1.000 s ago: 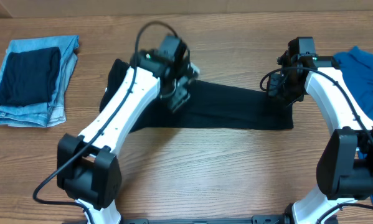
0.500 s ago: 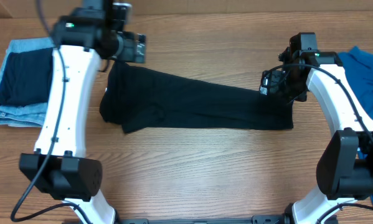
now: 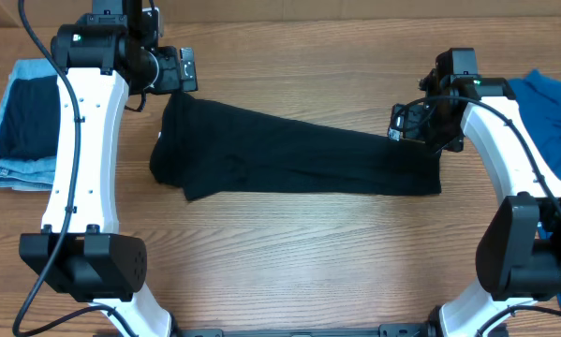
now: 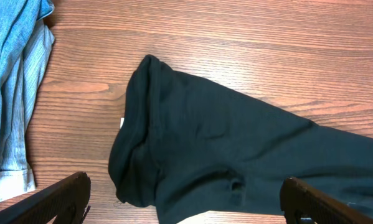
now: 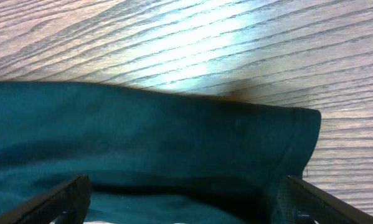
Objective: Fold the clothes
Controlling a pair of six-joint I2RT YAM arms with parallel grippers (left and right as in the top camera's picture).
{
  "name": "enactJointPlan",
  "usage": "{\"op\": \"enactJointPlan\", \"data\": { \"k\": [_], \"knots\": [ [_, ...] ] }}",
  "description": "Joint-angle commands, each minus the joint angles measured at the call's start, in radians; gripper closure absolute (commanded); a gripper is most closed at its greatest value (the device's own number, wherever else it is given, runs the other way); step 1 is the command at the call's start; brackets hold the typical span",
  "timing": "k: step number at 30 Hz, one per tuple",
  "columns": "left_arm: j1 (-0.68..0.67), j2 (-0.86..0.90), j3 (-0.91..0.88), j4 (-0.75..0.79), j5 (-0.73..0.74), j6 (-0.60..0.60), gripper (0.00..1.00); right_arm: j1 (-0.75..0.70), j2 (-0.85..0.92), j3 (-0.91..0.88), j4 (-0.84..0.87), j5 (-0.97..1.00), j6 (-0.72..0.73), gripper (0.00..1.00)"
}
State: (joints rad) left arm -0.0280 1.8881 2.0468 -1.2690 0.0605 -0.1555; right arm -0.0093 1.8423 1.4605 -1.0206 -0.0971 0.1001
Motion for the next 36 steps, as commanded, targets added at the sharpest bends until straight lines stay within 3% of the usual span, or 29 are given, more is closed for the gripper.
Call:
{"op": "enactJointPlan", "data": {
  "k": [1,4,5,19,25,29,36],
  "knots": [
    [0.002,-0.005,0.019,-0.002,0.011,-0.013,0.0,0.001,0.006,0.029,0.005,-0.009,0.009,0.0],
    [0.002,-0.005,0.019,-0.002,0.011,-0.013,0.0,0.003,0.006,0.029,0.057,-0.256,0.325,0.0],
    [0.002,-0.005,0.019,-0.002,0.011,-0.013,0.0,0.003,0.006,0.029,0.069,-0.267,0.344,0.0],
    [0.002,-0.005,0.019,-0.002,0.011,-0.013,0.0,0.002,0.006,0.029,0.084,-0.252,0.344,0.0],
    [0.002,-0.005,0.019,-0.002,0.011,-0.013,0.0,-0.026,0.006,0.029,0.049,0.003,0.179,0.0],
    [0.002,-0.005,0.019,-0.002,0.011,-0.013,0.0,-0.055,0.006,0.029,0.043,0.173,0.16,0.0],
    [0.002,-0.005,0.019,-0.002,0.011,-0.013,0.0,-0.086,0.006,-0.033,0.146,0.217,0.127,0.0]
  ]
}}
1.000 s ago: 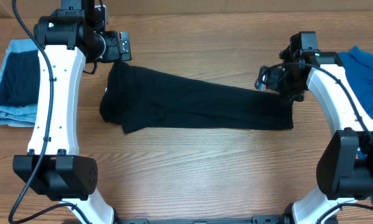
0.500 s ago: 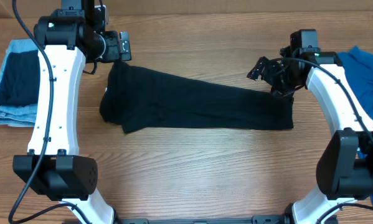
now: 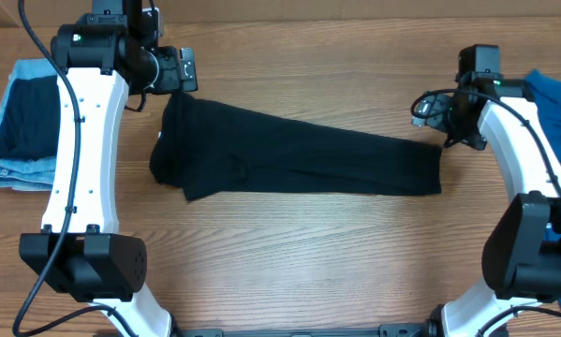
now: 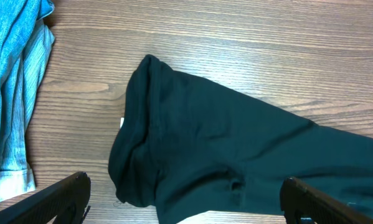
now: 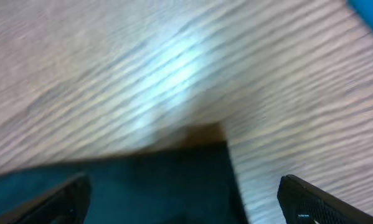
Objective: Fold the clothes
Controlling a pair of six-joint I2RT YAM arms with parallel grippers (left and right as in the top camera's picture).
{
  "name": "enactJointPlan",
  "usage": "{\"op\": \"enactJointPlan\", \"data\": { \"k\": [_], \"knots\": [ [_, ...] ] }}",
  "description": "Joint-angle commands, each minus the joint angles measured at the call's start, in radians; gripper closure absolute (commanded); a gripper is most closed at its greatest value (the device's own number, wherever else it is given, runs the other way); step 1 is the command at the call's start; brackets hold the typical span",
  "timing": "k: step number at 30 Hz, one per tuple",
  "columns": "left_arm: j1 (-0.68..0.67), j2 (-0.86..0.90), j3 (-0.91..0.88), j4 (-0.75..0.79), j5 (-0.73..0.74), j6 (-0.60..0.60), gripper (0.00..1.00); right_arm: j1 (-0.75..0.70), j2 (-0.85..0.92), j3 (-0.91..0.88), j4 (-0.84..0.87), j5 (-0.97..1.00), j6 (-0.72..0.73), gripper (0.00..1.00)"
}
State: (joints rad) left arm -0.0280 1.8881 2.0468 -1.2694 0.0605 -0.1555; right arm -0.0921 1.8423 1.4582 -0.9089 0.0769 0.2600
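Note:
A long dark garment (image 3: 289,154) lies folded lengthwise across the table, its wider end at the left and its narrow end at the right. My left gripper (image 3: 184,70) hovers open above the garment's far left corner (image 4: 150,62); nothing is between its fingers (image 4: 61,196). My right gripper (image 3: 428,109) is open and raised just beyond the garment's right end (image 5: 174,180), holding nothing. The right wrist view is blurred.
A folded stack of light blue and dark clothes (image 3: 22,126) lies at the left table edge, also seen as blue fabric (image 4: 12,93). Blue clothing (image 3: 553,108) sits at the right edge. Bare wood (image 3: 299,253) lies in front of the garment.
My right gripper has moved up and back to the right, away from the garment's right end, which now lies flat. The left gripper and the garment's left end are unchanged.

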Motion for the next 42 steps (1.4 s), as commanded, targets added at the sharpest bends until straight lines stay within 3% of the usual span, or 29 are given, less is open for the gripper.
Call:
{"op": "enactJointPlan", "data": {
  "k": [1,7,16,42],
  "knots": [
    [0.002,-0.005,0.019,-0.002,0.011,-0.013,0.0,-0.003,0.007,-0.043,0.042,0.043,-0.033,0.0],
    [0.002,-0.003,0.018,-0.002,0.011,-0.013,0.0,-0.003,0.007,-0.053,0.028,0.047,-0.035,0.0],
    [0.002,-0.003,0.018,-0.002,0.011,-0.013,0.0,-0.003,0.007,-0.053,0.012,0.034,-0.188,0.0],
    [0.002,-0.003,0.018,-0.002,0.011,-0.013,0.0,-0.003,0.007,-0.053,0.032,-0.019,-0.179,0.0]
  ]
}}
